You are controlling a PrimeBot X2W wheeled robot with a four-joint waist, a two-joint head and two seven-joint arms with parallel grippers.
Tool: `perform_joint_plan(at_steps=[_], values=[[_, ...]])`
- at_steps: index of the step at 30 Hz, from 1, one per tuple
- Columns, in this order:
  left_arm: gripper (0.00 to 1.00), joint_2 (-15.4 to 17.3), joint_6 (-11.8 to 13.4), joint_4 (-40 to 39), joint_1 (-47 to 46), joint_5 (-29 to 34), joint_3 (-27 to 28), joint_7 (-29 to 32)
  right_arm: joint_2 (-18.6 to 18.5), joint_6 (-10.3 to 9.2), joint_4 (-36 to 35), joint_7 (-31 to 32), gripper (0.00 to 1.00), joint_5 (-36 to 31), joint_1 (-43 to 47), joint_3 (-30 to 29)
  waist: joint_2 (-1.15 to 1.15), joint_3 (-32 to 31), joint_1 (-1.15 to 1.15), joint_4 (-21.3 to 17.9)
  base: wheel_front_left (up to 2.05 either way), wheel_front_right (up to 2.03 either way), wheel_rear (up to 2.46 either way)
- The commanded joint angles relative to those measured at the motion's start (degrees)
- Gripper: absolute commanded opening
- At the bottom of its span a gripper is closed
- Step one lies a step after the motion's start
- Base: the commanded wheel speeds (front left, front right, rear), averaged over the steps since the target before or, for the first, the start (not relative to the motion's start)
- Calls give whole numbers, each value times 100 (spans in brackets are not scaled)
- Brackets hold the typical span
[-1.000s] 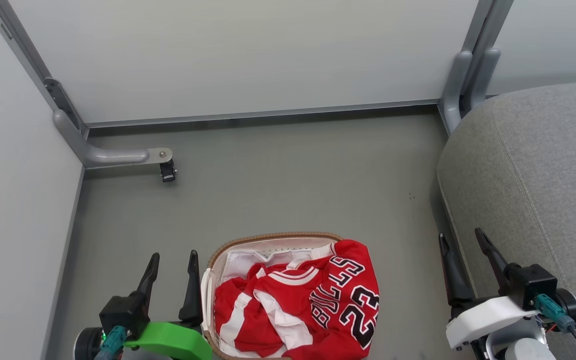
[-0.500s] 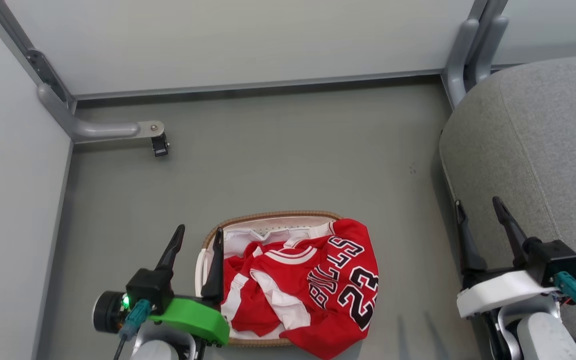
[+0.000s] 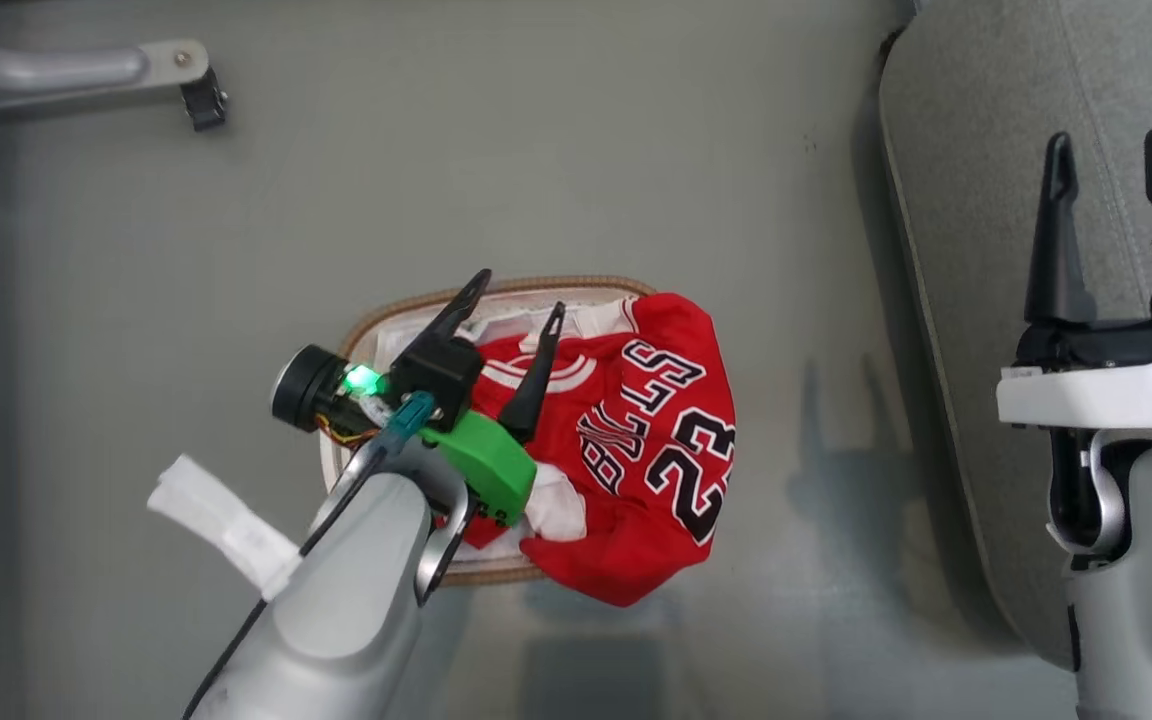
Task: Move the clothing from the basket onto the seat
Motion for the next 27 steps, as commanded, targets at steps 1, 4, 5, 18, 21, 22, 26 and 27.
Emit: perform_joint_plan(at_steps=[1, 4, 5, 18, 21, 22, 26, 27], values=[[100, 42, -25, 173, -274, -52, -164, 59, -16, -4, -75, -12, 100, 43, -143, -58, 0, 1294, -1, -528, 0, 0, 0], [100, 42, -36, 561, -719, -209, -631, 251, -16, -4, -304, -12, 100, 64, -383, -183, 0, 1672, -1, -642, 0, 0, 0], [100, 43, -36, 711, -860, -269, -831, 319, -13, -4, -376, -12, 100, 87, -434, -220, 0, 1791, -1, -680, 0, 0, 0], [100, 179, -36, 1719, -1966, -1374, -2443, 794, -15, -4, -765, -12, 100, 191, -877, -82, 0, 2666, -1, -922, 0, 0, 0], [100, 195, -36, 1933, -2142, -1521, -2520, 782, -15, -4, -785, -12, 100, 225, -895, -40, 0, 2757, -1, -974, 0, 0, 0], [100, 198, -36, 2026, -2204, -1584, -2538, 775, -16, -4, -792, -12, 100, 229, -895, -37, 0, 2783, -1, -992, 0, 0, 0], [100, 191, -37, 2281, -2358, -1782, -2668, 726, -15, -4, -785, -12, 100, 249, -891, -21, 0, 2853, -1, -1052, 0, 0, 0], [100, 185, -37, 2315, -2396, -1829, -2721, 721, -15, -4, -783, -12, 100, 253, -892, -17, 0, 2865, -1, -1063, 0, 0, 0]])
